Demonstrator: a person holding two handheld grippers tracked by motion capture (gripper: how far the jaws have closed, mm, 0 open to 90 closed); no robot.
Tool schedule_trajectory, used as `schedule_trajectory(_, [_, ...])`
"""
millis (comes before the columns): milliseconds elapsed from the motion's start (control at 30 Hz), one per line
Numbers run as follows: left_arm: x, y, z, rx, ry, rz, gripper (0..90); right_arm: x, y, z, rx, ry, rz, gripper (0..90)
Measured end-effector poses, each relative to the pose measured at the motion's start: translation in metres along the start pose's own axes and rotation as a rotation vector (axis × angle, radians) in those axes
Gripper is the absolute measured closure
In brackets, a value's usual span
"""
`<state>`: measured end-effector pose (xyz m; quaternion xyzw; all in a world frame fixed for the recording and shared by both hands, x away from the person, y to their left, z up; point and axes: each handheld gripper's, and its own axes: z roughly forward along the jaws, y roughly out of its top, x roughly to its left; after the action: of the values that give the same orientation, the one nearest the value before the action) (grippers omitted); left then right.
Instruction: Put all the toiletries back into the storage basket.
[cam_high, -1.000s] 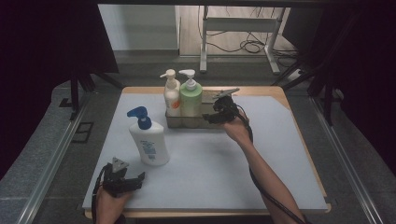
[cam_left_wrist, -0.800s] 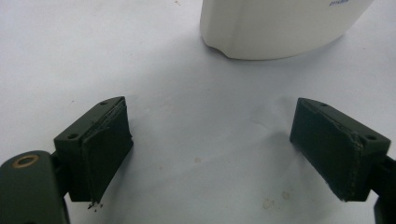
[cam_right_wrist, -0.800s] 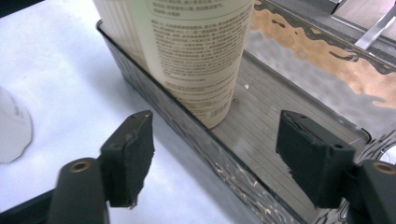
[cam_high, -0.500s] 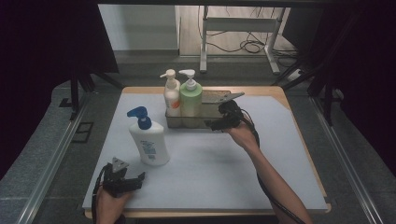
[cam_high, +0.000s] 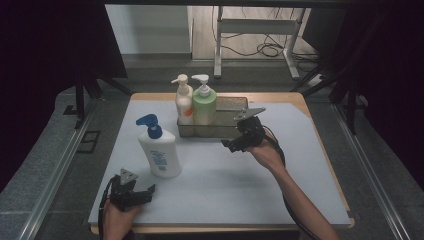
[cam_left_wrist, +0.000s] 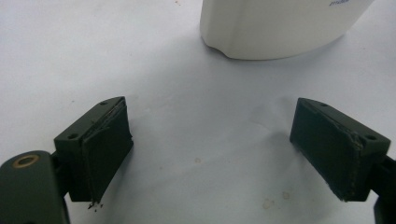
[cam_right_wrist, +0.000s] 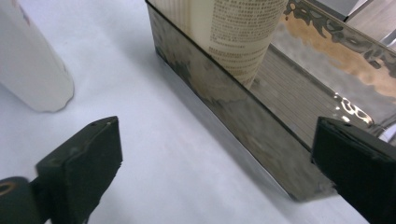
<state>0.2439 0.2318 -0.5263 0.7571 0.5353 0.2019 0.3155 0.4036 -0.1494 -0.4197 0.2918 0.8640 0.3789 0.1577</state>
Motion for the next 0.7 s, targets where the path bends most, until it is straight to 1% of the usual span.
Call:
schedule_trajectory(33, [0.0, 0.0, 0.0, 0.0, 0.0, 0.0, 12.0, 0.0, 0.0, 0.0, 0.0, 0.0, 0.0, 1.4])
schedule_trajectory(67, [0.0, 0.0, 0.0, 0.0, 0.0, 0.0, 12.0, 0.002, -0.003, -0.004, 0.0, -0.002, -0.003, 0.0])
schedule_trajectory(233, [0.0, 0.0, 0.0, 0.0, 0.0, 0.0, 12.2, 0.005, -0.01, -0.01, 0.005, -0.005, -0.009, 0.0])
schedule_trajectory(400, [0.0, 0.0, 0.0, 0.0, 0.001, 0.0, 12.3, 0.007, -0.023, -0.018, 0.001, -0.028, 0.001, 0.0])
schedule_trajectory(533, [0.0, 0.0, 0.0, 0.001, 0.001, 0.0, 12.3, 0.007, -0.03, -0.023, -0.005, -0.03, 0.003, 0.0])
schedule_trajectory(633, [0.0, 0.0, 0.0, 0.001, 0.001, 0.0, 12.4, 0.01, -0.038, -0.03, -0.004, -0.038, -0.001, 0.0])
schedule_trajectory(667, [0.0, 0.0, 0.0, 0.001, 0.001, 0.0, 12.4, 0.01, -0.038, -0.03, -0.004, -0.038, -0.001, 0.0])
schedule_trajectory(700, [0.0, 0.0, 0.0, 0.001, 0.001, 0.0, 12.4, 0.011, -0.042, -0.034, -0.003, -0.041, -0.003, 0.0])
